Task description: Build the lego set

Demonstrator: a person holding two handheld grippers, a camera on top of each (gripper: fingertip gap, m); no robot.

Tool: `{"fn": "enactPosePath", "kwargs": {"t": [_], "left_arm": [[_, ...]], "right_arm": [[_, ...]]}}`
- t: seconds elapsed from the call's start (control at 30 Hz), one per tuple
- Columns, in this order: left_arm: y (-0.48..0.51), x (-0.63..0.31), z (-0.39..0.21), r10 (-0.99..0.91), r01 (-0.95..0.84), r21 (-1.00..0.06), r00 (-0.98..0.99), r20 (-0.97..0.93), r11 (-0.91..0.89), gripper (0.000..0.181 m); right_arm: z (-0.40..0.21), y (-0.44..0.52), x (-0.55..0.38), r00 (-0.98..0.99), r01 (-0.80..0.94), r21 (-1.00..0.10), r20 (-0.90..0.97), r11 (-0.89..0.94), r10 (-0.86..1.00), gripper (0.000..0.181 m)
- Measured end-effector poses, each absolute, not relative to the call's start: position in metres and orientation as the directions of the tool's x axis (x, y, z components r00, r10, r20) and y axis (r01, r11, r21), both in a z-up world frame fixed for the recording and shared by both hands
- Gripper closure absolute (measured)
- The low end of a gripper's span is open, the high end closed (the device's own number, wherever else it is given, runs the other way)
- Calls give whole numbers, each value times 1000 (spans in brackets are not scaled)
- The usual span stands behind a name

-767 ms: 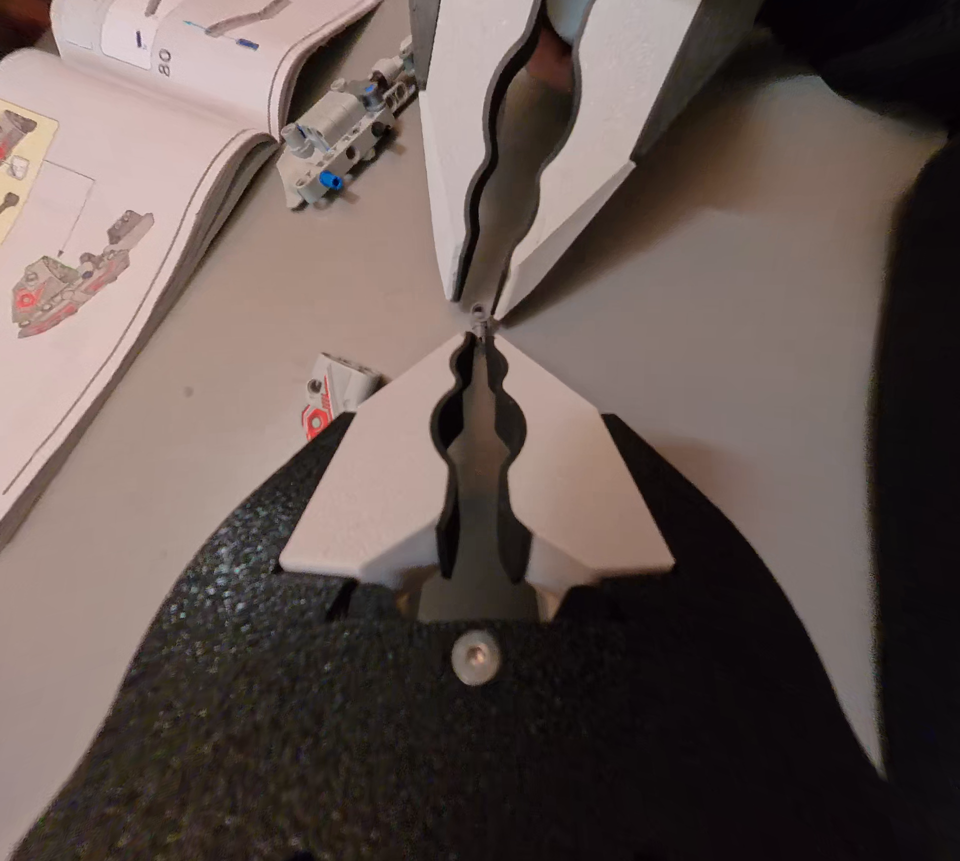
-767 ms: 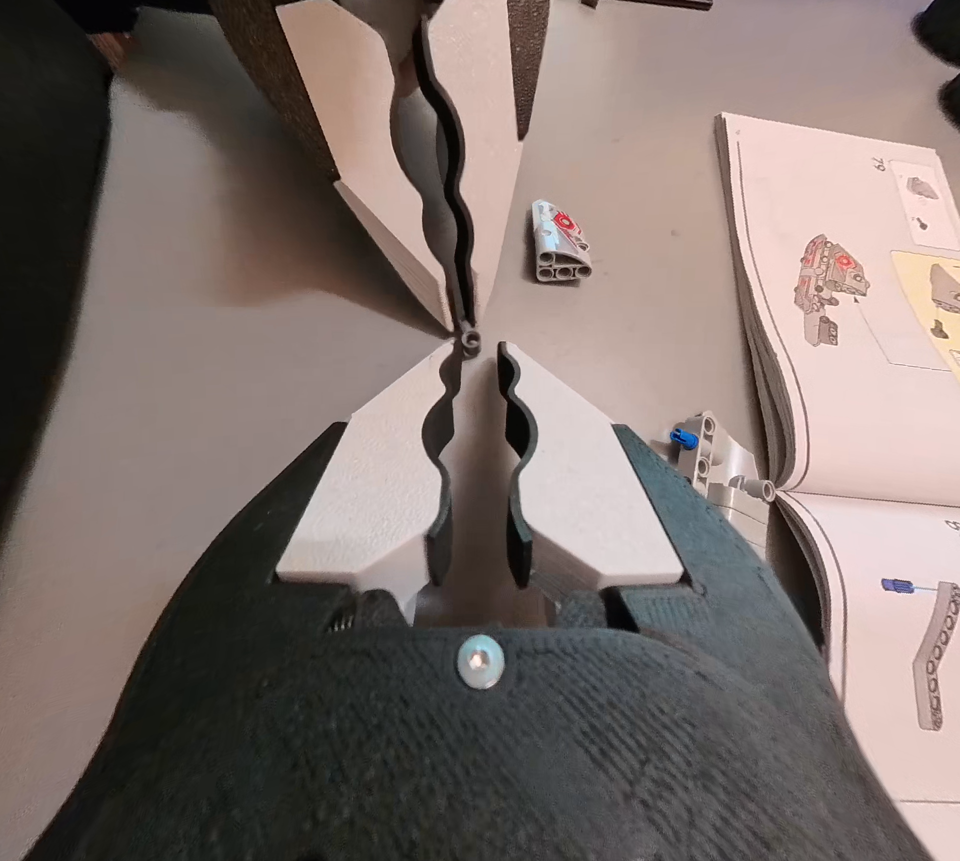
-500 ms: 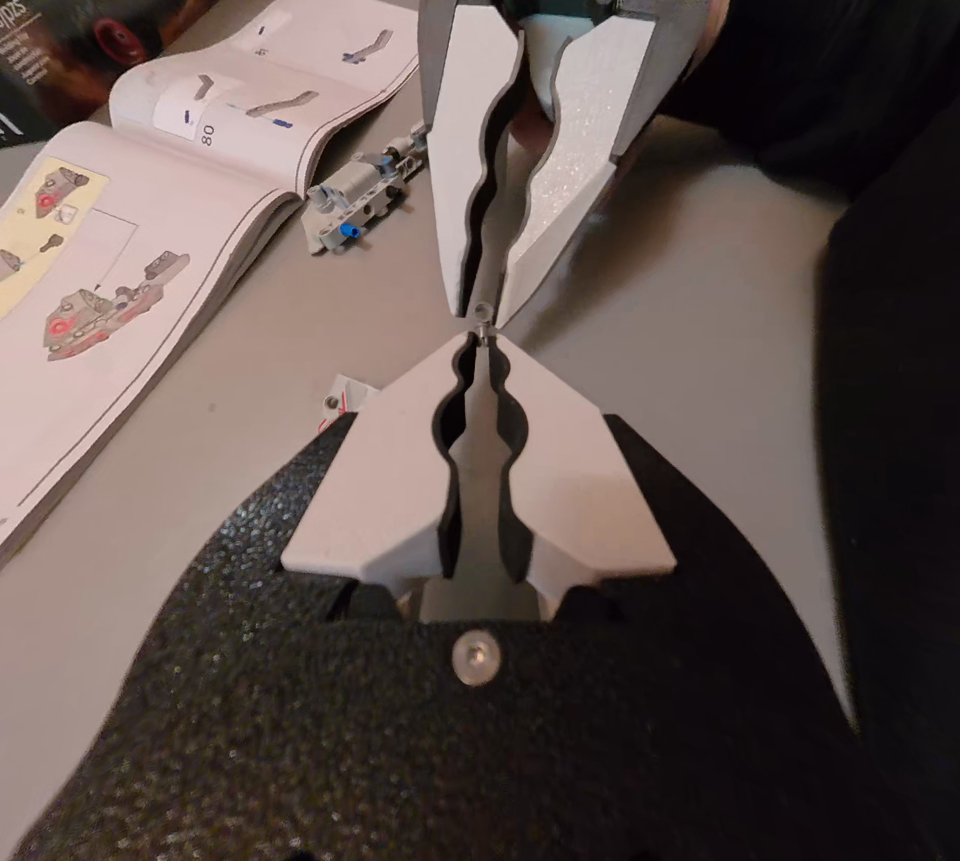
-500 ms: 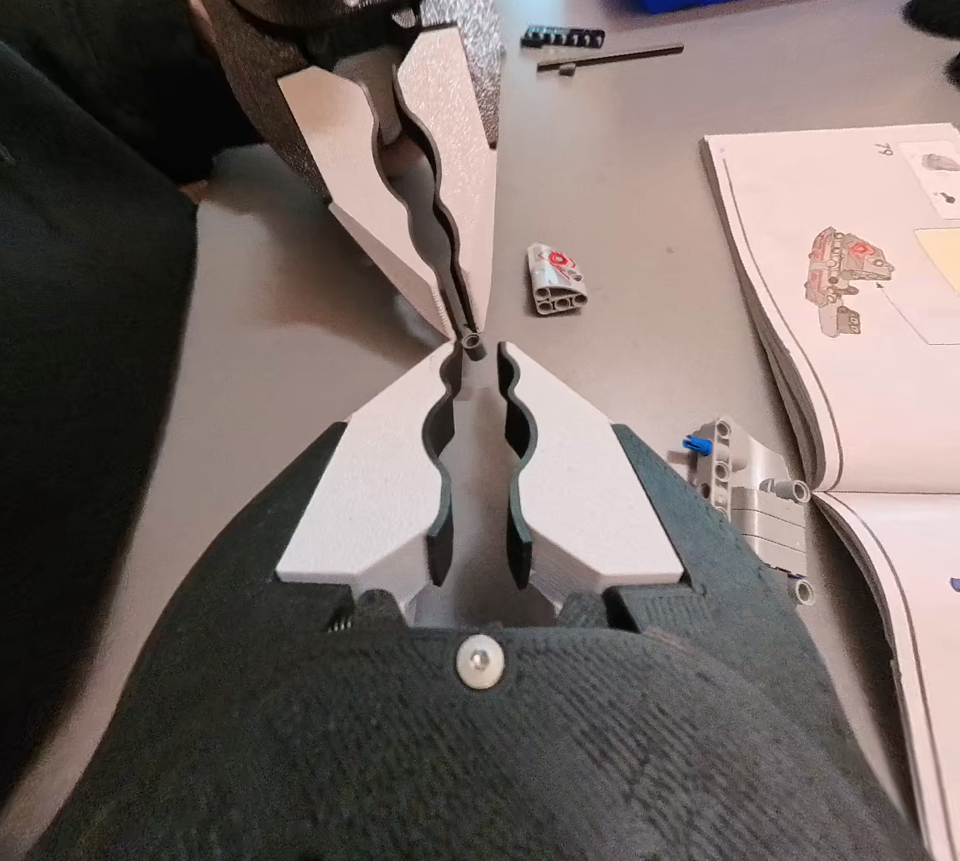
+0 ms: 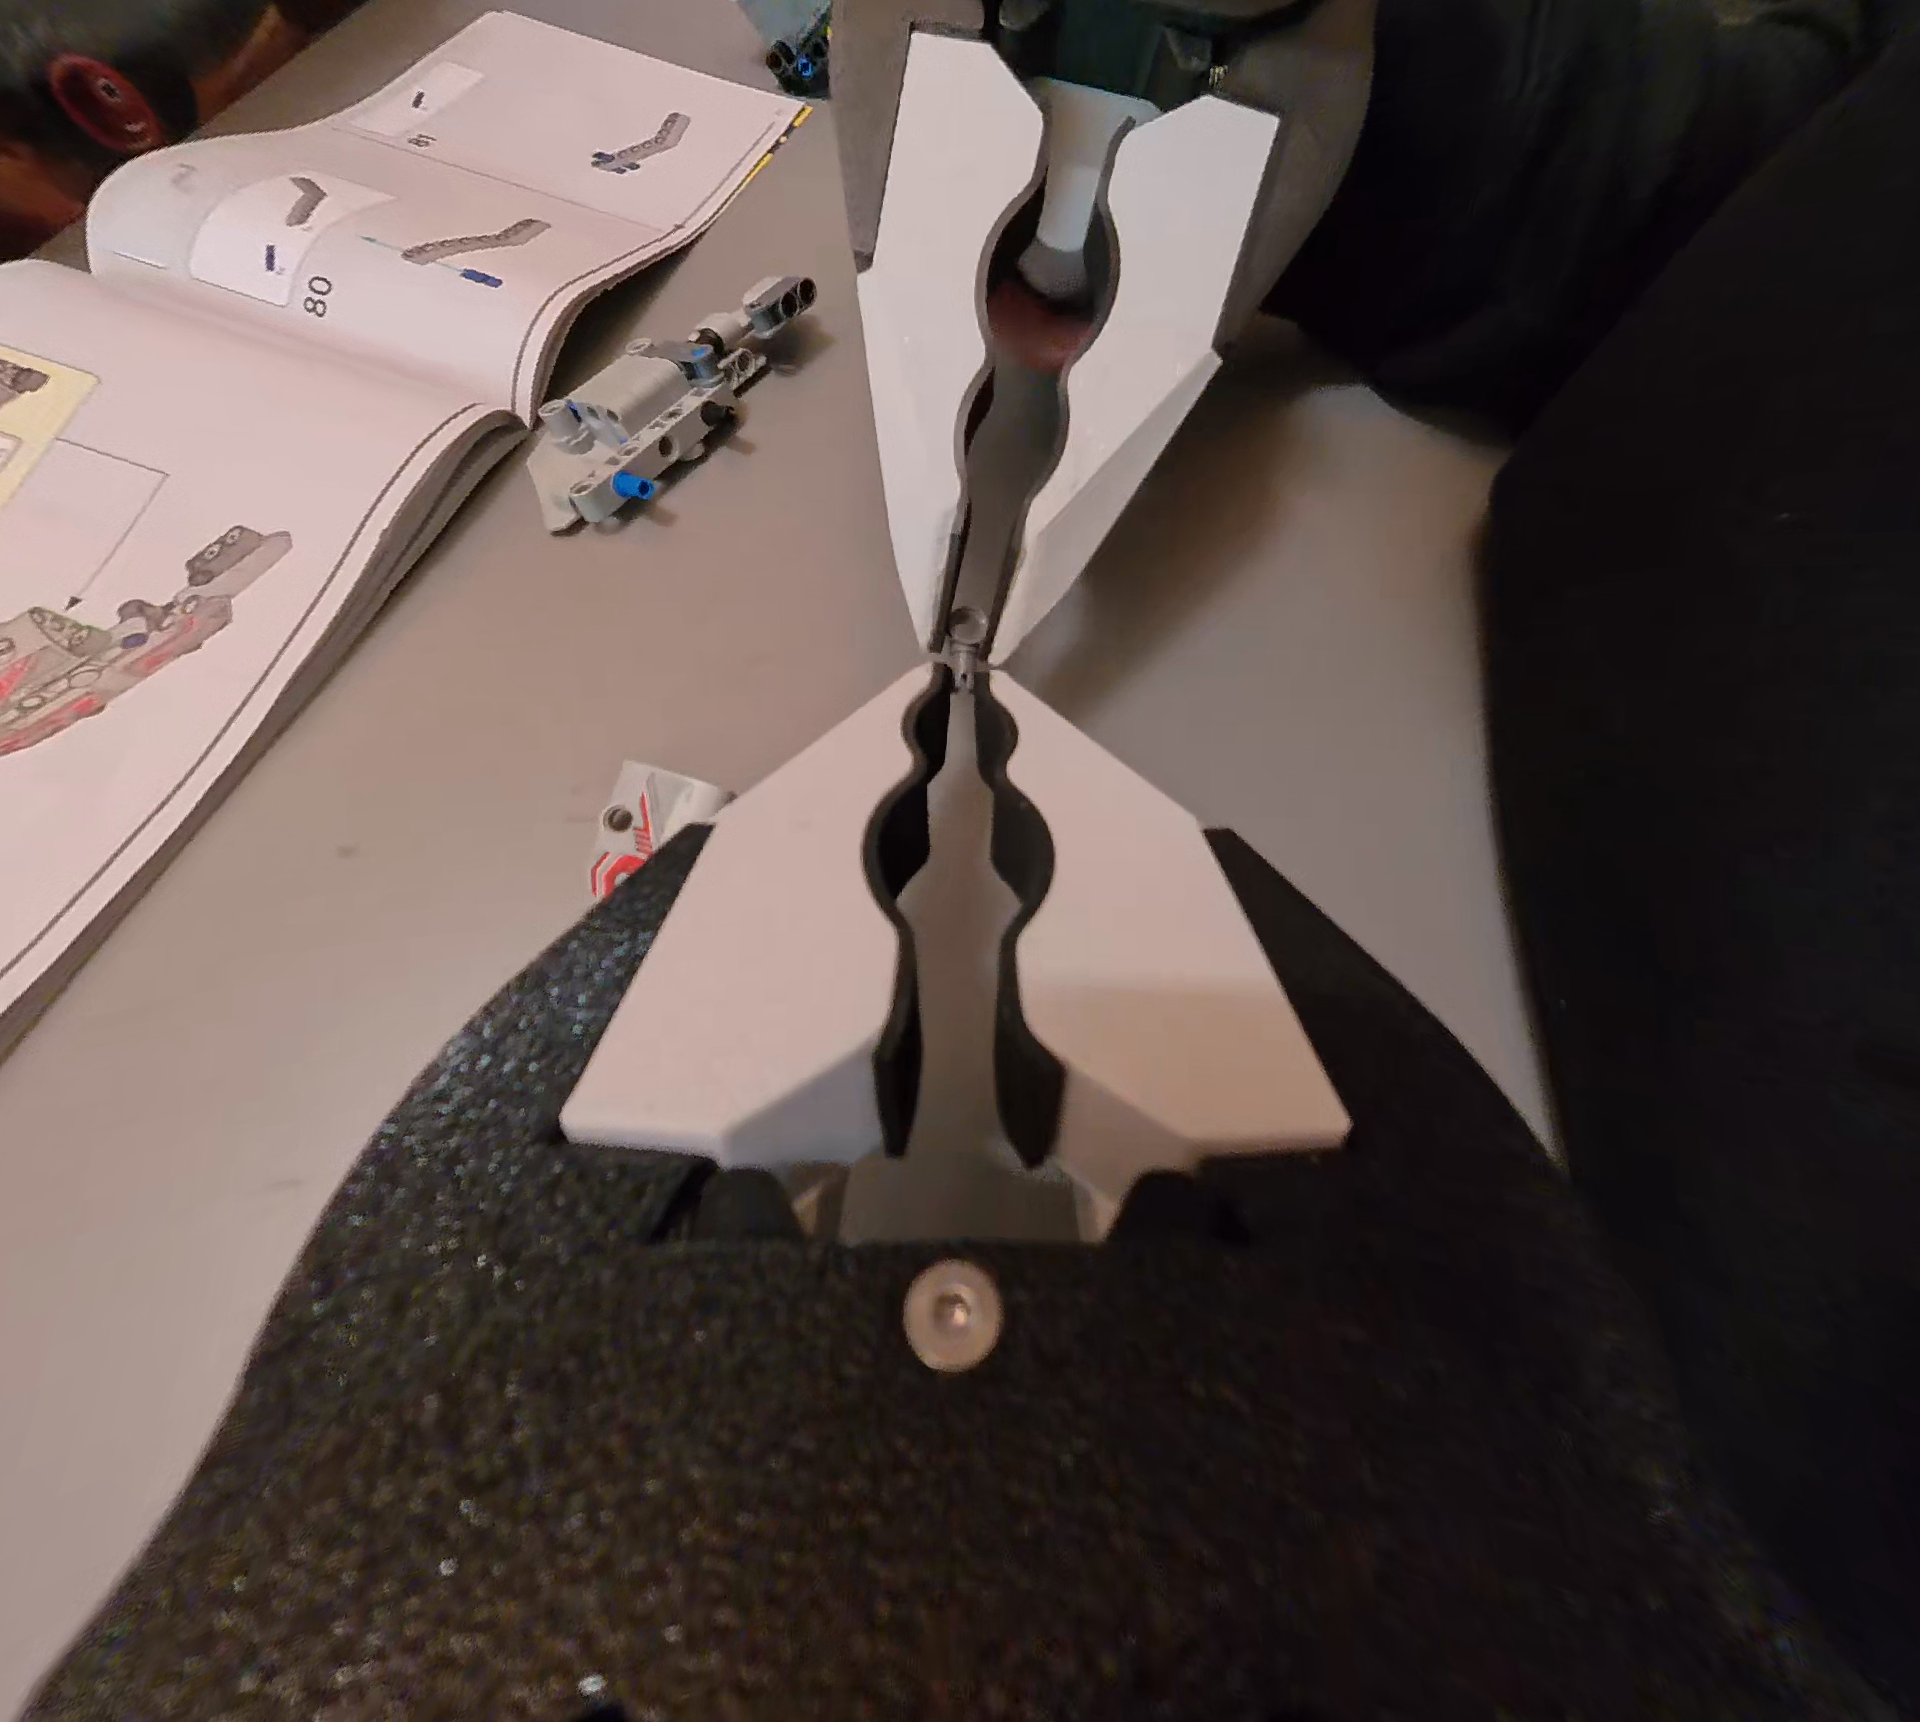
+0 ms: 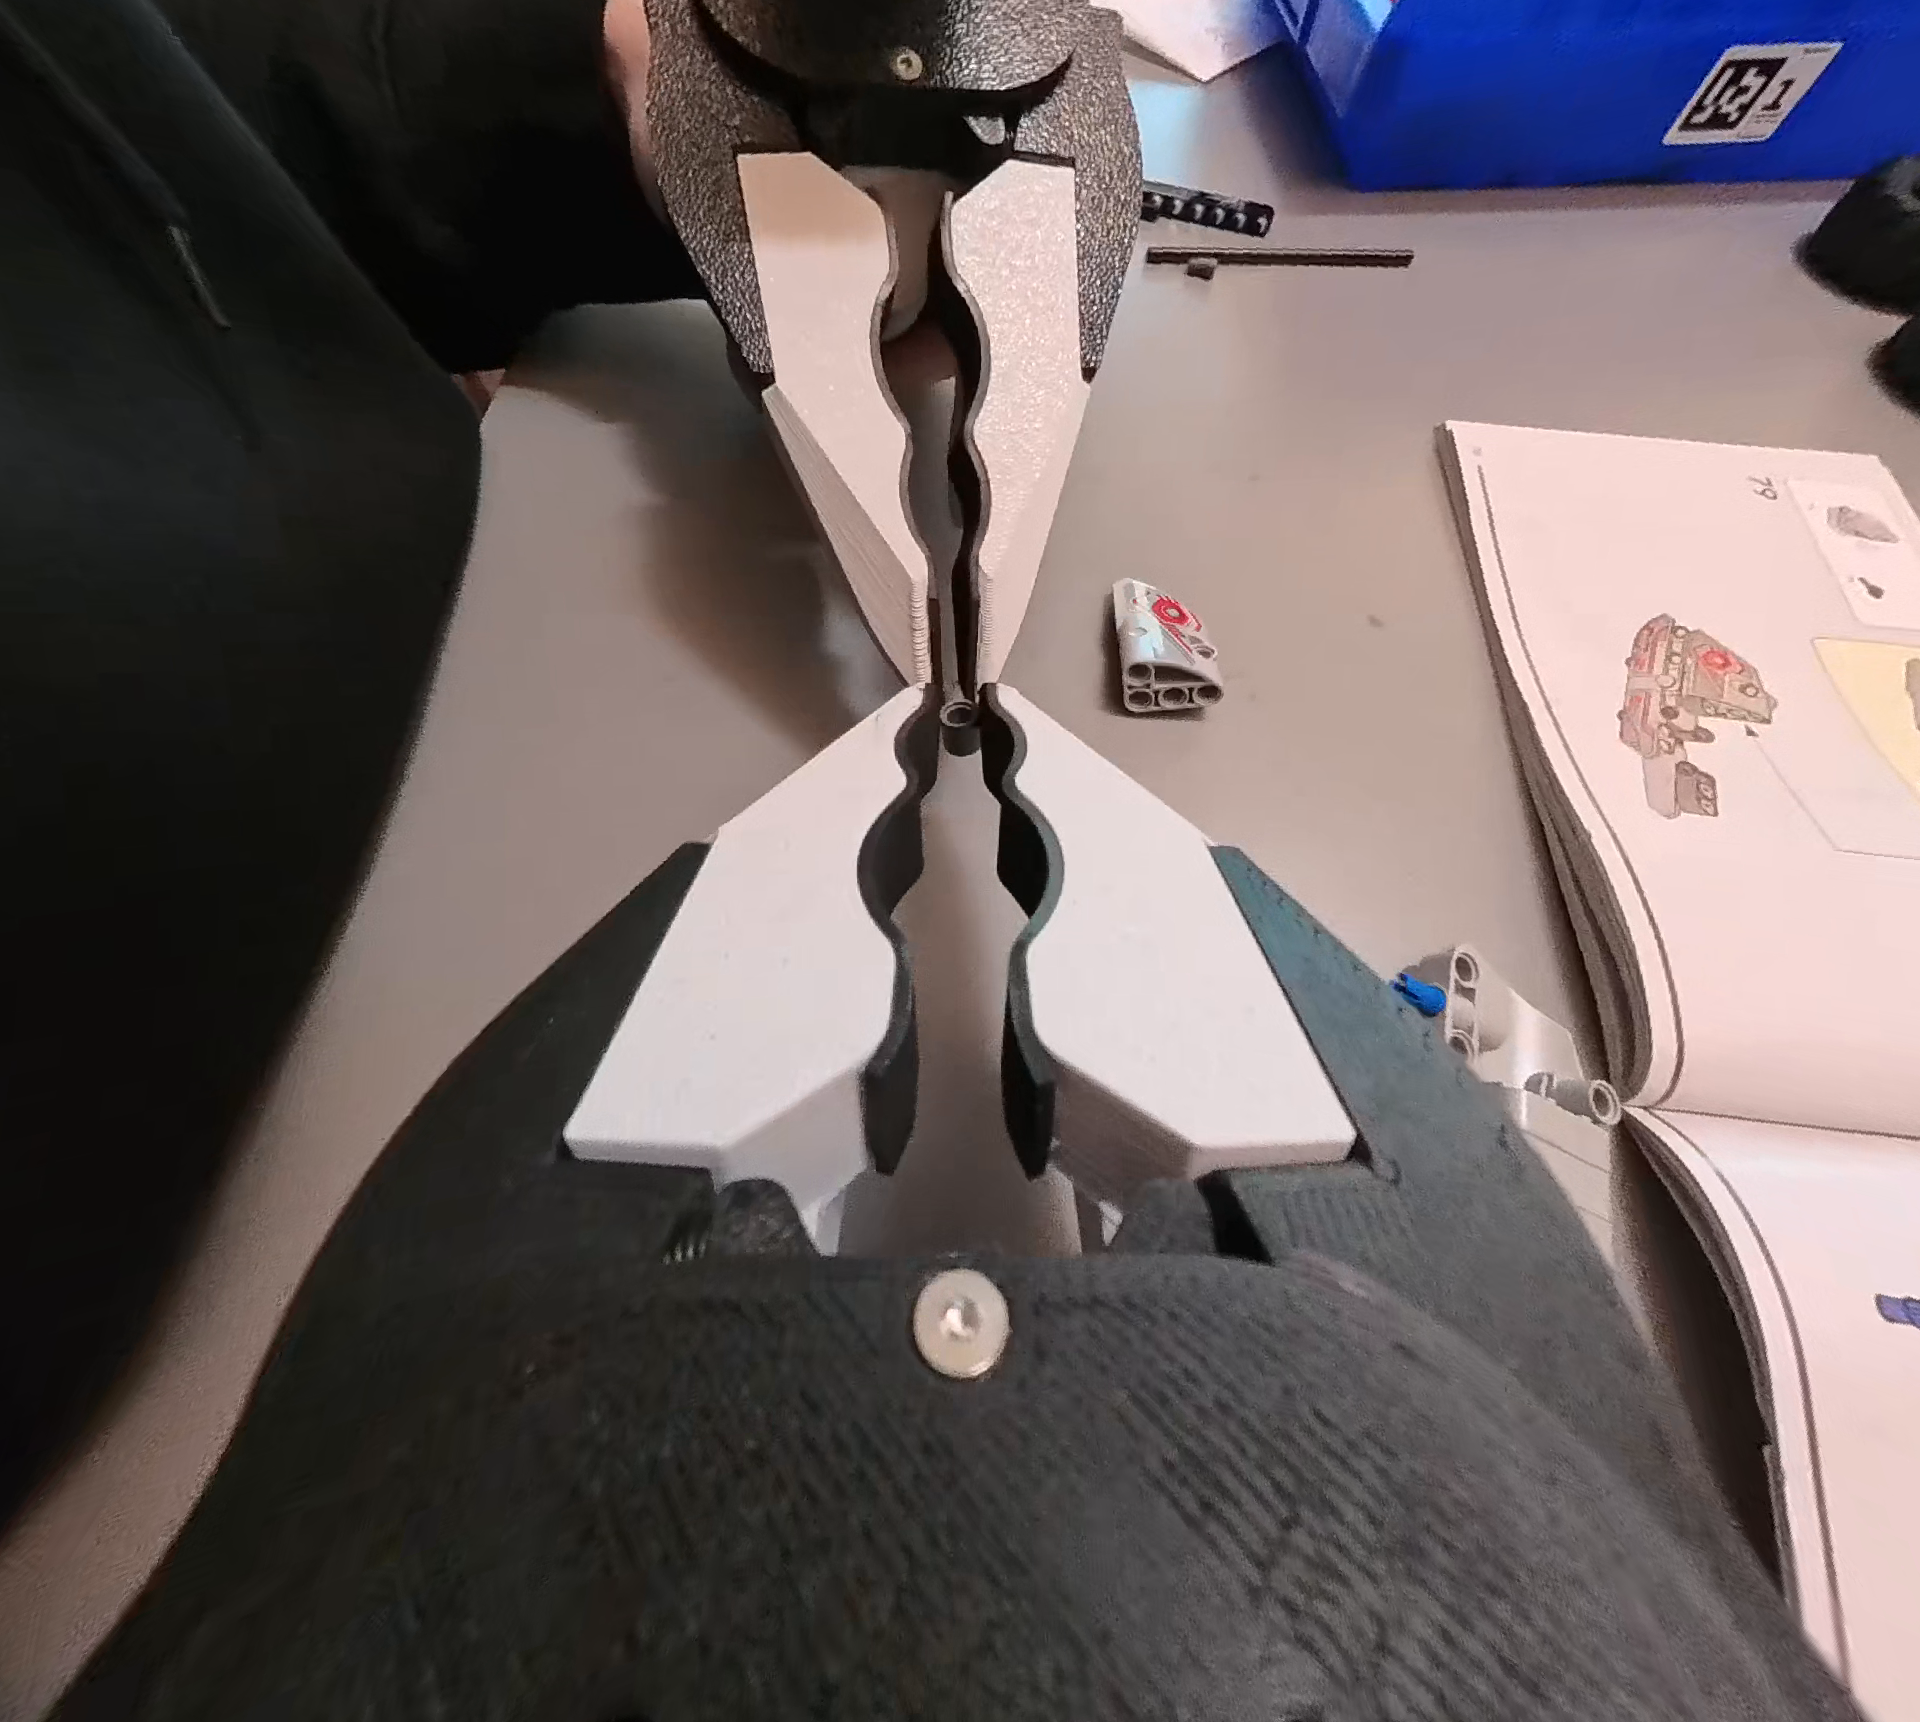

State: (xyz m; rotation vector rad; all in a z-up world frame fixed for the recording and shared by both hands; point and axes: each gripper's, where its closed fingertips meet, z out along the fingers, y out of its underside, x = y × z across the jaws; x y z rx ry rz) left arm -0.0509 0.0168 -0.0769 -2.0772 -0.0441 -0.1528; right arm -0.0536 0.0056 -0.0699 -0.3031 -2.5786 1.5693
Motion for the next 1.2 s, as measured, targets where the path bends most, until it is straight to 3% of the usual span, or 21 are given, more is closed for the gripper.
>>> {"fn": "enactPosePath", "kwargs": {"t": [0.03,0.37,0.73,1.2], "left_arm": [[16,-51,-76,-33,99,-869,991,131,-484,180],[19,-53,-62,-60,137,-903,982,176,-407,180],[19,-51,-56,-81,127,-920,982,169,-371,180],[18,-52,-54,-84,129,-926,982,169,-356,180]], "right_arm": [[-69,6,-54,-972,118,-891,-13,438,235,176],[-55,8,-57,-959,154,-934,-63,323,275,176],[-48,10,-55,-962,120,-949,-40,291,268,176],[-46,11,-56,-951,200,-948,-127,249,281,176]]}}
